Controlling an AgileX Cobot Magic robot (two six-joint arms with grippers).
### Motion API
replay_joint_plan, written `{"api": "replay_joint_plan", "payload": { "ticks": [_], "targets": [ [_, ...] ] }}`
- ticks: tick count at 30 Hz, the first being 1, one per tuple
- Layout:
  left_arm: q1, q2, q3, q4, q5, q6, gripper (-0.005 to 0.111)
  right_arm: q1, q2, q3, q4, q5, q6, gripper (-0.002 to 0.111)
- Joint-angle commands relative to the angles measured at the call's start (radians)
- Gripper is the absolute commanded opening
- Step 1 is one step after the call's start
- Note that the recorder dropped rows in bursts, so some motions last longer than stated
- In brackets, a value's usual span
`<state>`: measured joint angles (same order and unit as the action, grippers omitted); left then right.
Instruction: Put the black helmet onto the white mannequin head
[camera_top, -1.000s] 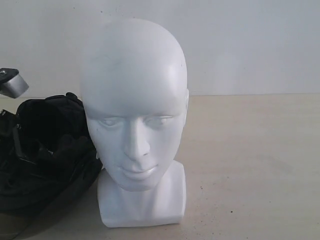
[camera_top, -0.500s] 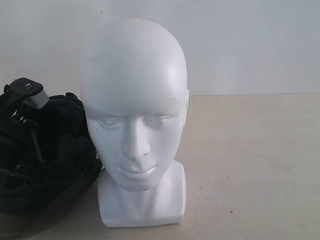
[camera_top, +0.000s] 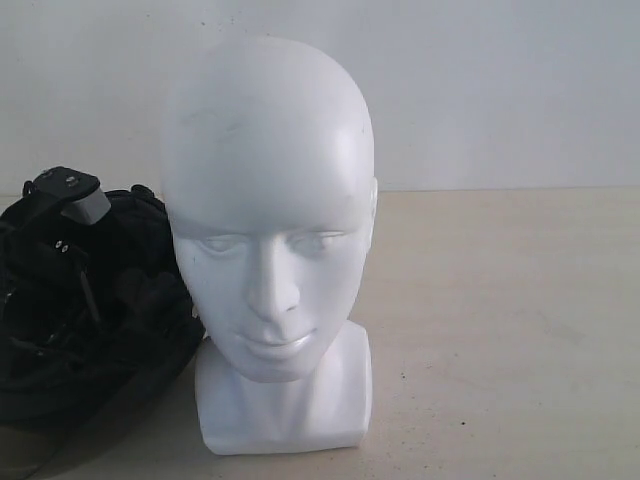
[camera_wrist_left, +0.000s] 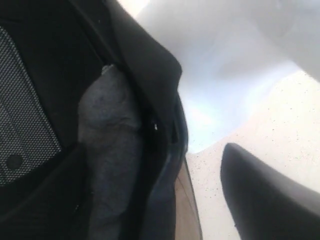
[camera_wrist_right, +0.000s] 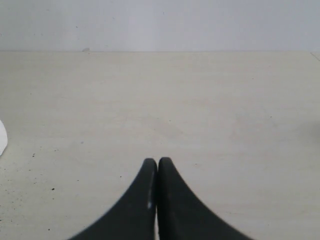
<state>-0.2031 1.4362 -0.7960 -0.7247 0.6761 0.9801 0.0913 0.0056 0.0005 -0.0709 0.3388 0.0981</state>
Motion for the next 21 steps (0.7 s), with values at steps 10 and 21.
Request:
{"api": "replay_joint_plan", "payload": {
  "ticks": [10, 21],
  "targets": [
    [-0.007, 0.056, -0.007, -0.027, -0.021, 0.026, 0.071, -0.002, -0.006, 0.000, -0.006, -0.004, 0.000, 0.000],
    [-0.007, 0.109, -0.007, -0.066, -0.056, 0.053, 0.071, -0.002, -0.006, 0.000, -0.006, -0.004, 0.000, 0.000]
  ]
}}
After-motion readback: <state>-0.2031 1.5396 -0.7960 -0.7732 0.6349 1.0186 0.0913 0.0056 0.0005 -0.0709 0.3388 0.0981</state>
